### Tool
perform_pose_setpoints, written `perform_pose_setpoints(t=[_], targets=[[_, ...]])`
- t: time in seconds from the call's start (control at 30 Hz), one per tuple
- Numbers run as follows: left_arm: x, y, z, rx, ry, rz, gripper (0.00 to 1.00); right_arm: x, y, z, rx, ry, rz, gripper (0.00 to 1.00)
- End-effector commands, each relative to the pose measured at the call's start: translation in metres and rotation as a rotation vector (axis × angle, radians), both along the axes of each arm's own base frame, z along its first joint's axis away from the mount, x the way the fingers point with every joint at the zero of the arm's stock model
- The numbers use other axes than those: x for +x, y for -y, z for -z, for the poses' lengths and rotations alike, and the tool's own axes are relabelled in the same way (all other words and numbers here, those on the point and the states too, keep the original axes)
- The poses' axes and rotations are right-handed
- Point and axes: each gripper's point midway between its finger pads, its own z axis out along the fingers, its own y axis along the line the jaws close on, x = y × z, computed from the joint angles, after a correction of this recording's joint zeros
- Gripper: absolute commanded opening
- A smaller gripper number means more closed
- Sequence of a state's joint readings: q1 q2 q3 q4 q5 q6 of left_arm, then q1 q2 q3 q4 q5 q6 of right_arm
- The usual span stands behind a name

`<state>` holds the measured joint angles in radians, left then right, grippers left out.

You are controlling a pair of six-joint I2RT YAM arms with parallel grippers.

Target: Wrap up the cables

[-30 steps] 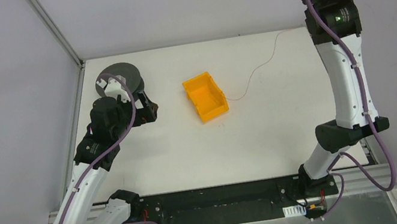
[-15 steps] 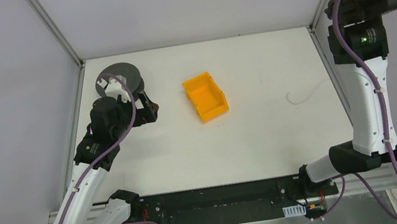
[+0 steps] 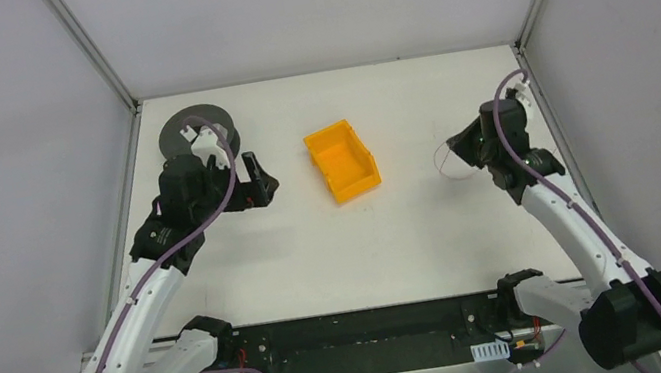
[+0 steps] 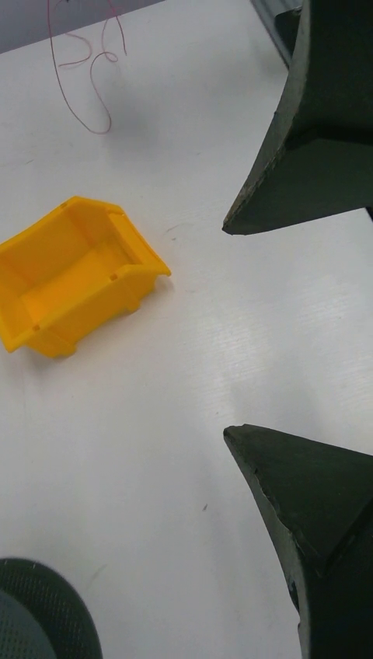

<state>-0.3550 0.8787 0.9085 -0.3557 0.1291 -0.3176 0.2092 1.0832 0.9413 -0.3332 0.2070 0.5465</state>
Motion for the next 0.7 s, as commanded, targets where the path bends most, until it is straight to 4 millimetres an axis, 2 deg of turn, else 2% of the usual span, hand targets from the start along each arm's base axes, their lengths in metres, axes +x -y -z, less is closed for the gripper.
perform_pose_setpoints(t=[0.0, 0.07, 0.17, 0.37, 0.57, 0.67], targets=[[-0.007, 0.039, -0.021, -0.116, -0.013, 0.176, 0.90, -0.011, -0.073, -0.038, 0.548, 0.116, -0.125, 0.00], [-0.008, 0.052, -0.022, -0.167, -0.044, 0.219, 0.89, -0.017, -0.086, -0.032, 0.627, 0.100, -0.136, 0.00], [-0.013, 0.075, -0.020, -0.210, -0.056, 0.286, 0.89, -0.024, -0.108, -0.035, 0.747, 0.103, -0.161, 0.00], [-0.021, 0.131, -0.009, -0.106, 0.038, 0.426, 0.85, -0.041, -0.143, -0.037, 0.903, 0.040, -0.143, 0.00], [-0.028, 0.186, -0.017, 0.030, 0.219, 0.566, 0.81, -0.050, -0.159, -0.029, 0.942, -0.018, -0.118, 0.00], [-0.023, 0.204, -0.015, 0.126, 0.280, 0.589, 0.81, -0.052, -0.160, -0.021, 0.943, -0.056, -0.099, 0.00]])
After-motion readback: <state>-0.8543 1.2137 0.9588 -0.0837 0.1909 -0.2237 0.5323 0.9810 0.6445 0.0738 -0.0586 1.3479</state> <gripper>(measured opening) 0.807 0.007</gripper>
